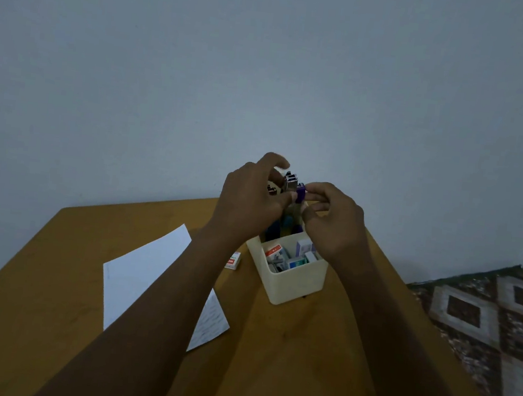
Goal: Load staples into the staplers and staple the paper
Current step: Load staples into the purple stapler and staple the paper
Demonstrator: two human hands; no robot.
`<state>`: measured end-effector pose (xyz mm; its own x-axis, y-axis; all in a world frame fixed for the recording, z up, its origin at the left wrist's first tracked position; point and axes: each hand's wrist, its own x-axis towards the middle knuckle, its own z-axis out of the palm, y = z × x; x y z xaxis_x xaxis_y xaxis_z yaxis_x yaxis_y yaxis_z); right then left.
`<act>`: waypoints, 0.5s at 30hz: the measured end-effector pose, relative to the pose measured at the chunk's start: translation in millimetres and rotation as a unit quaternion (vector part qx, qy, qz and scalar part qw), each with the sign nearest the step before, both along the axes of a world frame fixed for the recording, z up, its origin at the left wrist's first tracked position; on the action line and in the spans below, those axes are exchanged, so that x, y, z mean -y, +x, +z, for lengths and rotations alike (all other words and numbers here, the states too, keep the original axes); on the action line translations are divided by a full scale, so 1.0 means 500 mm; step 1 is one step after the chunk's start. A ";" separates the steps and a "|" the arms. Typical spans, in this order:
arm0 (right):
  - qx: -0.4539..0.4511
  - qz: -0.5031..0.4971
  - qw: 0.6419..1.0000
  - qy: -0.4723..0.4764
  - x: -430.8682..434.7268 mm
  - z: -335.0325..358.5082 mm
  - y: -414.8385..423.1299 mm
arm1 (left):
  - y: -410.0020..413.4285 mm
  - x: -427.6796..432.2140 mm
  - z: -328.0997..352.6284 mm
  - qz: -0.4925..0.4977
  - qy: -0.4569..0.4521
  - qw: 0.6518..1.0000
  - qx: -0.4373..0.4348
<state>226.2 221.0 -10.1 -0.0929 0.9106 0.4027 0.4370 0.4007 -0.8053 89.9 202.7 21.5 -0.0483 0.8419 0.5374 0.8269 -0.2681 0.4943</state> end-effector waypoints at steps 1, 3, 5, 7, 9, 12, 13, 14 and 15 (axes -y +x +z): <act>-0.001 0.000 1.000 -0.001 -0.002 -0.002 0.001 | -0.001 -0.006 -0.004 0.006 -0.007 1.000 -0.018; -0.006 -0.003 1.000 -0.001 -0.005 -0.005 0.001 | -0.002 -0.015 -0.009 0.020 -0.017 0.998 -0.054; -0.018 -0.004 1.000 0.004 -0.007 -0.008 0.001 | -0.002 -0.021 -0.013 0.032 -0.027 0.994 -0.103; -0.032 -0.003 0.999 0.007 -0.010 -0.012 0.002 | 0.001 -0.026 -0.014 0.042 -0.038 0.985 -0.160; -0.045 0.003 0.999 0.005 -0.011 -0.015 0.004 | 0.006 -0.031 -0.013 0.050 -0.040 0.978 -0.201; -0.054 0.008 0.998 0.008 -0.013 -0.019 0.007 | 0.018 -0.038 -0.006 0.066 -0.050 0.970 -0.228; -0.058 0.010 0.998 0.009 -0.013 -0.021 0.009 | 0.021 -0.041 -0.004 0.069 -0.056 0.970 -0.226; -0.062 0.012 0.998 0.008 -0.013 -0.021 0.011 | 0.023 -0.043 -0.002 0.069 -0.063 0.971 -0.220; -0.065 0.013 0.998 0.007 -0.012 -0.022 0.013 | 0.024 -0.045 -0.001 0.066 -0.066 0.974 -0.208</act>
